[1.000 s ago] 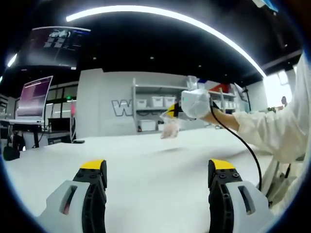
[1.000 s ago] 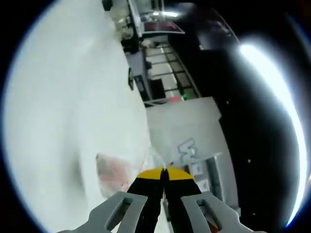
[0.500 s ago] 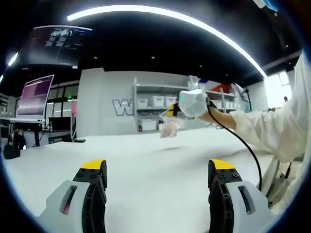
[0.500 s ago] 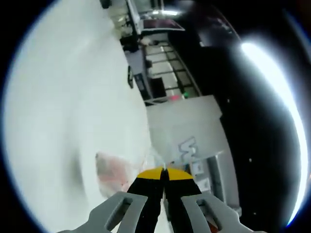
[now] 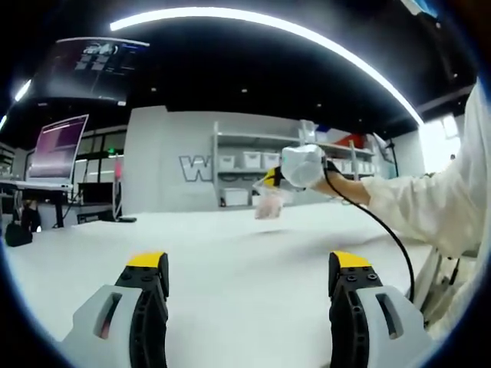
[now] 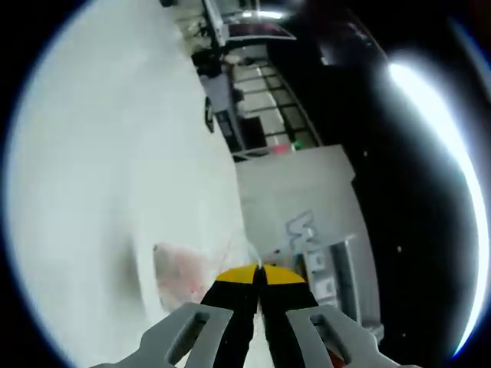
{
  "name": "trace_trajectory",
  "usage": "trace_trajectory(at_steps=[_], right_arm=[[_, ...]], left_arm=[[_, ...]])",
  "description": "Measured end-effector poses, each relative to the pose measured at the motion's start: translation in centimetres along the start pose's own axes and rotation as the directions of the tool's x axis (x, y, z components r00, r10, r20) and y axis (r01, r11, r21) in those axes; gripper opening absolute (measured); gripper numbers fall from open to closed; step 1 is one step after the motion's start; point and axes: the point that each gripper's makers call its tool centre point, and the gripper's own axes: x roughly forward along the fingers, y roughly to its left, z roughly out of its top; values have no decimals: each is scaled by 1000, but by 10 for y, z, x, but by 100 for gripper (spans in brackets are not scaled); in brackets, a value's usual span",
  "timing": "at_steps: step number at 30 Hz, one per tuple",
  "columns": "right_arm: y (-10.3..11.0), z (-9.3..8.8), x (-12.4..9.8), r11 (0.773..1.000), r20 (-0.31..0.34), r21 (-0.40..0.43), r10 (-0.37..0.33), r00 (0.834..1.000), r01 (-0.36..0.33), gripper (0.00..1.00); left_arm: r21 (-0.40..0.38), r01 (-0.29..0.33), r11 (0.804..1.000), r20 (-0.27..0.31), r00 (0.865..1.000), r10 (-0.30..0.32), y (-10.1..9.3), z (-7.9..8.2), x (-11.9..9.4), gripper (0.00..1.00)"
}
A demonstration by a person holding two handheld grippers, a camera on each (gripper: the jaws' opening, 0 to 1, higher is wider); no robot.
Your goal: Open the resealable bag by pulling the two sides of the seal apart until the entire bag opening is separated and visibly accessible.
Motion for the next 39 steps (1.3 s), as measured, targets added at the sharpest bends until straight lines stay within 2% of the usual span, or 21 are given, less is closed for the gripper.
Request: trace_trajectory(at_steps=[13, 39], right_arm=[[-1, 3, 10, 1000, -15, -12, 3, 1000, -4, 0], [-2, -5, 30, 1000, -41, -20, 12, 999, -13, 0]], left_arm=[[-13, -14, 1000, 5, 1000, 15, 6, -2, -3, 85], [-9, -20, 1000, 1, 1000, 20, 10, -2, 0, 85]])
